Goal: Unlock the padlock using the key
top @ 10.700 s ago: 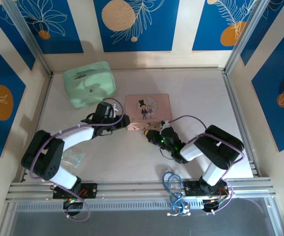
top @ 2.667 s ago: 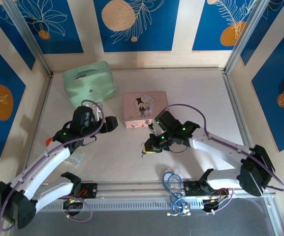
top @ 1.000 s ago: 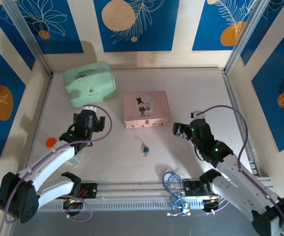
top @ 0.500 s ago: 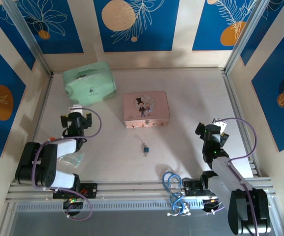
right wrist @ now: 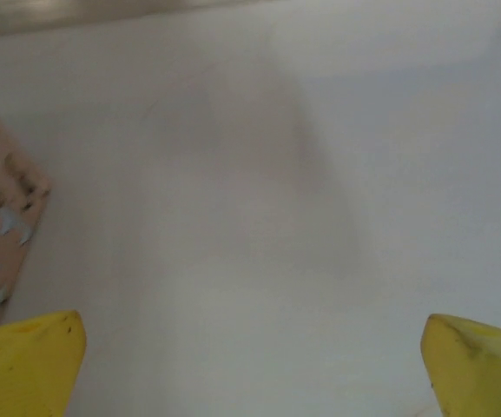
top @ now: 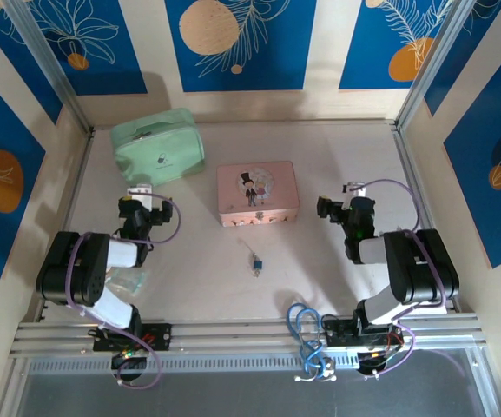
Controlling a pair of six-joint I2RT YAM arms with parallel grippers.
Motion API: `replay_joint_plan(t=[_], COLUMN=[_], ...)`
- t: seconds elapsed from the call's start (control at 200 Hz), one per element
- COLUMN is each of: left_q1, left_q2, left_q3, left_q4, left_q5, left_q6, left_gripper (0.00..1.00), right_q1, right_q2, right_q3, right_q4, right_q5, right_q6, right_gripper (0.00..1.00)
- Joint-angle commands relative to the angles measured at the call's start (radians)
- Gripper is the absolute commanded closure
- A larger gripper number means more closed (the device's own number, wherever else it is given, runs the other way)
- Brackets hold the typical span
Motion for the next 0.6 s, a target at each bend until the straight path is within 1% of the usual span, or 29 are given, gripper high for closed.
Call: replay_joint_plan(t=[0.0,0.1,0.165,0.525,0.595], left_q1=[0.001,0.001,0.001,0.001,0.001], left_q2=[0.002,0.004,0.004,0.003,0.005], left_q3=[-0.009,-0.007,-0.006,-0.005,-0.003], left_q4=[0.044,0.044,0.042,0.038,0.036], left_q5=[0.021,0.021,0.021,0.020,0.021], left_q6=[0.011,0.012,0.012,0.012,0.013], left_gripper=[0.00,0.00,0.00,0.00,0.00], right_q1=[-0.055,-0.027,-0.037,-0.040,-0.053], right_q2=[-0.017,-0.013,-0.015,-0.013,-0.008], right_q3=[0.028,0.045,0.044,0.047,0.063], right_q4=[0.031,0.002,0.002,-0.001,-0.027], right_q5=[-0.109,-0.059,-0.079,-0.093,-0.135], right_q6=[-0.013,-0.035,-0.031,-0.031,-0.029], right_gripper=[0.01,0.01,0.01,0.01,0.01])
